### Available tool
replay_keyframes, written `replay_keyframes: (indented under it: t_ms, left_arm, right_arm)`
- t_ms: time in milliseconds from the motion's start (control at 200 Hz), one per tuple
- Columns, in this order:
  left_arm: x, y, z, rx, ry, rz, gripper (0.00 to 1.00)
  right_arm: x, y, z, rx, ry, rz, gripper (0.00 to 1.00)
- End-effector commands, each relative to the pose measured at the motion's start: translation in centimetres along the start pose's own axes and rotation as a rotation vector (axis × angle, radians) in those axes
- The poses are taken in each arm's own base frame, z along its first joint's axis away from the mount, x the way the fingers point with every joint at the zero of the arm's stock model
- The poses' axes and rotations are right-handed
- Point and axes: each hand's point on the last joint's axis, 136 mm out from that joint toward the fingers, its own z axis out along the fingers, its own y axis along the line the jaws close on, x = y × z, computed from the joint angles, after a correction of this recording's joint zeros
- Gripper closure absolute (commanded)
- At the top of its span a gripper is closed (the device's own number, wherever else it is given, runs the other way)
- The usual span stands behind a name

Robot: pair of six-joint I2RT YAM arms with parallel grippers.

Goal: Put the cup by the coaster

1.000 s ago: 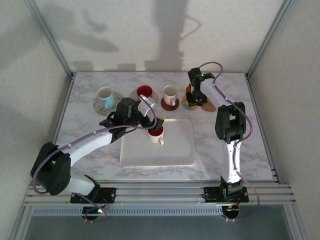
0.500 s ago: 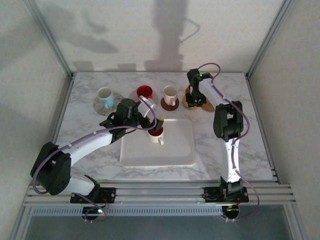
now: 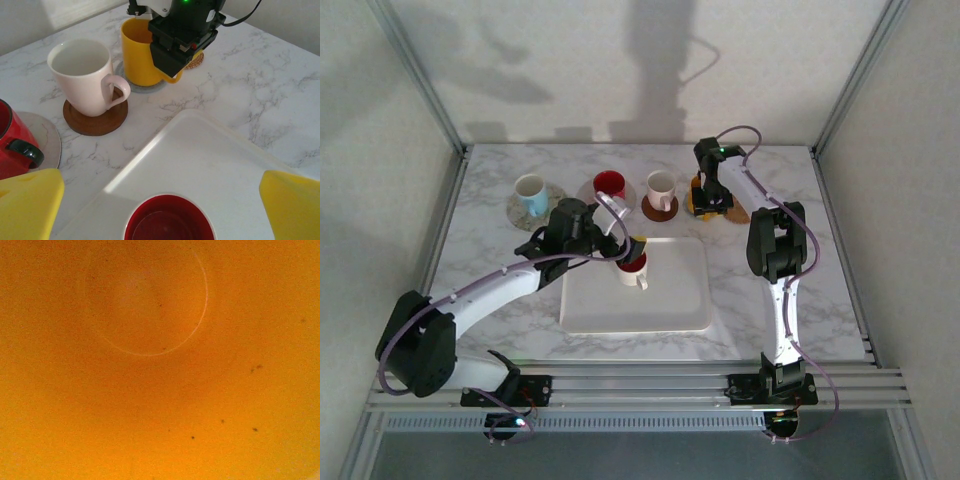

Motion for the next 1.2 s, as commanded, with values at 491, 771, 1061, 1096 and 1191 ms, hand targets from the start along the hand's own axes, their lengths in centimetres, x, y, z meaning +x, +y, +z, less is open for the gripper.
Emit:
replay_keyframes:
  t_ms: [491,771,1061,1096,1191]
  left_arm:
    - [-3.1,-0.3,-3.4,-0.020,-0.065,0.045,0.00]
    - [-5.6,-0.7,-7.0,-0.056,-0.121,0.047,0.00]
    - [-4.6,-1.1,-12.1,-0.122,-0.075,0.047,0.00]
    - [-4.2,-1.3,-12.7,-0.123,-0.066,0.047,0.00]
    - [-3.2,-1.6,-13.9,-0.129,-0.049,0.039,0.00]
  right_arm:
    - [1.7,0.0,-9.7,-0.081,-0.138,0.054,0.18]
    - [4.1,2.2,-15.4,-0.145,-0.235,-0.009,0.01]
    - [8.9,4.9,-19.0,-0.200,-0.262,-0.127,0.01]
    - [9.5,5.2,-19.1,-0.206,-0.259,-0.135,0.01]
    - [11.2,6.0,-19.3,-0.223,-0.256,-0.157,0.01]
